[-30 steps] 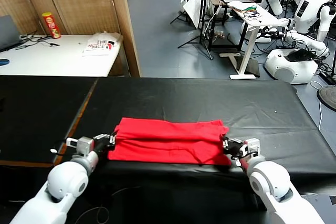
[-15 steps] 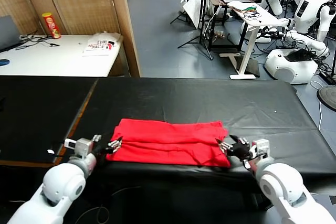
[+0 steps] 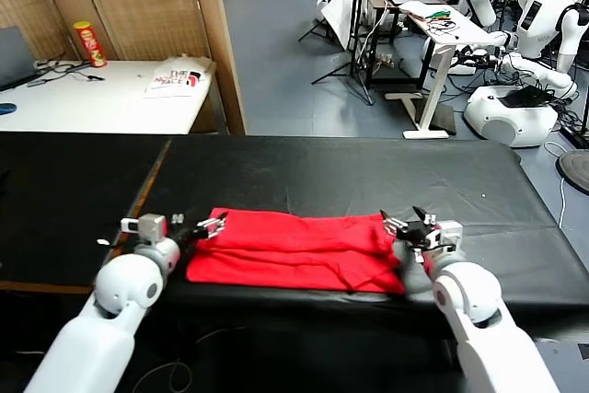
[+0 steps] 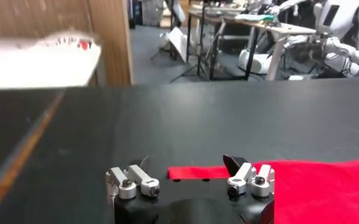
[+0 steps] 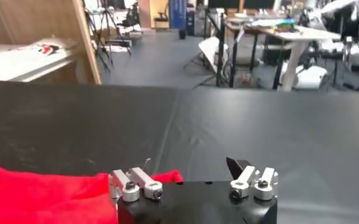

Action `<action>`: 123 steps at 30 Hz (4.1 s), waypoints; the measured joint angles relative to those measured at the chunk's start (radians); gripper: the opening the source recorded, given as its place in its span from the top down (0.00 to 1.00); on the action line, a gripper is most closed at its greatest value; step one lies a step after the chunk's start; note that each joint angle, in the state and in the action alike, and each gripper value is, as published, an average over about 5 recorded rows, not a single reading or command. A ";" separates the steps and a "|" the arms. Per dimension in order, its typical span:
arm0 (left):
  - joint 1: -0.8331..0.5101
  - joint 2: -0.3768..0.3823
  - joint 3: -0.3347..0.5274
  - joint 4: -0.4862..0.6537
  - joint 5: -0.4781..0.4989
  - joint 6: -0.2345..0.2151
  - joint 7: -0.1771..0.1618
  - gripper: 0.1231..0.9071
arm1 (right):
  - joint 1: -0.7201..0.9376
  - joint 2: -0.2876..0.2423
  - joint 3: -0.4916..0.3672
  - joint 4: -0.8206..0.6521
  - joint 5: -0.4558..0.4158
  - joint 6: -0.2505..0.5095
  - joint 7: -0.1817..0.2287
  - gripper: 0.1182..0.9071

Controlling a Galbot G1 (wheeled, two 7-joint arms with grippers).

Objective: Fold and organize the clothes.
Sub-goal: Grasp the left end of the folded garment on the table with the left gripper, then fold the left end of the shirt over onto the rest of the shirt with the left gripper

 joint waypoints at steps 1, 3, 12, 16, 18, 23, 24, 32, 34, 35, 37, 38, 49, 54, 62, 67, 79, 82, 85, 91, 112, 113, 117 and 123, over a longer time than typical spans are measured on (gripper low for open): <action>-0.006 -0.008 0.000 0.013 -0.001 -0.001 0.003 0.14 | 0.005 0.006 -0.002 -0.011 -0.001 0.001 0.000 0.17; -0.018 -0.022 0.000 0.039 -0.003 -0.004 0.006 0.14 | 0.015 0.018 -0.006 -0.031 -0.003 0.003 0.002 0.20; -0.052 -0.069 -0.002 0.129 -0.022 -0.019 0.003 0.47 | 0.028 0.064 -0.010 -0.090 -0.038 0.027 0.009 0.50; -0.054 -0.088 -0.003 0.144 0.002 -0.040 -0.017 0.75 | 0.017 0.087 -0.019 -0.095 -0.055 0.057 0.046 0.75; -0.049 -0.098 0.001 0.145 0.047 -0.067 -0.024 0.88 | 0.007 0.099 -0.023 -0.095 -0.060 0.080 0.070 0.89; -0.037 -0.121 0.010 0.145 0.193 -0.138 -0.025 0.99 | -0.006 0.123 -0.024 -0.101 -0.071 0.123 0.090 0.97; -0.036 -0.125 0.010 0.144 0.213 -0.144 -0.024 1.00 | -0.007 0.124 -0.022 -0.100 -0.072 0.125 0.085 0.97; -0.039 -0.132 0.008 0.143 0.271 -0.171 -0.019 0.89 | -0.037 0.100 -0.006 -0.058 -0.072 0.124 0.028 0.68; -0.039 -0.128 0.004 0.139 0.272 -0.169 -0.021 0.75 | -0.050 0.088 0.001 -0.036 -0.070 0.122 0.023 0.55; -0.039 -0.125 0.002 0.136 0.271 -0.167 -0.023 0.68 | -0.056 0.081 0.005 -0.023 -0.069 0.121 0.022 0.46; -0.039 -0.116 -0.004 0.128 0.263 -0.163 -0.026 0.54 | -0.072 0.066 0.015 0.008 -0.063 0.121 0.019 0.34; -0.038 -0.111 -0.008 0.123 0.258 -0.161 -0.027 0.47 | -0.081 0.058 0.020 0.026 -0.058 0.121 0.018 0.27; 0.030 -0.080 -0.079 0.043 0.113 -0.120 -0.039 0.14 | -0.192 0.025 0.064 0.208 -0.035 0.120 0.006 0.14; 0.068 -0.106 -0.123 -0.012 -0.018 -0.103 -0.071 0.14 | -0.220 0.033 0.064 0.251 -0.037 0.119 0.006 0.14; 0.117 -0.135 -0.162 -0.046 -0.058 -0.138 -0.052 0.14 | -0.246 0.028 0.069 0.281 -0.038 0.119 -0.001 0.14; 0.156 -0.149 -0.168 -0.052 0.005 -0.170 -0.018 0.14 | -0.254 0.026 0.065 0.296 -0.038 0.117 -0.007 0.14; 0.231 -0.197 -0.163 -0.035 0.098 -0.186 0.032 0.15 | -0.264 0.020 0.064 0.309 -0.042 0.115 -0.013 0.14; 0.235 -0.204 -0.159 -0.028 0.122 -0.188 0.042 0.26 | -0.264 0.021 0.063 0.309 -0.047 0.115 -0.017 0.14; 0.235 -0.209 -0.152 -0.023 0.137 -0.187 0.052 0.46 | -0.263 0.024 0.063 0.310 -0.055 0.115 -0.025 0.14; 0.231 -0.213 -0.150 -0.012 0.151 -0.202 0.072 0.88 | -0.262 0.027 0.064 0.312 -0.066 0.117 -0.030 0.14; 0.297 0.091 -0.291 -0.054 0.509 -0.304 0.052 0.95 | -0.265 0.074 0.042 0.323 -0.085 0.117 -0.030 0.14; 0.298 0.087 -0.287 -0.069 0.502 -0.296 0.046 0.95 | -0.266 0.074 0.043 0.324 -0.086 0.117 -0.030 0.14; 0.287 0.039 -0.246 -0.142 0.423 -0.244 0.013 0.95 | -0.278 0.075 0.051 0.332 -0.091 0.117 -0.030 0.14; 0.238 -0.069 -0.130 -0.239 0.253 -0.161 -0.058 0.95 | -0.297 0.084 0.065 0.343 -0.094 0.121 -0.033 0.14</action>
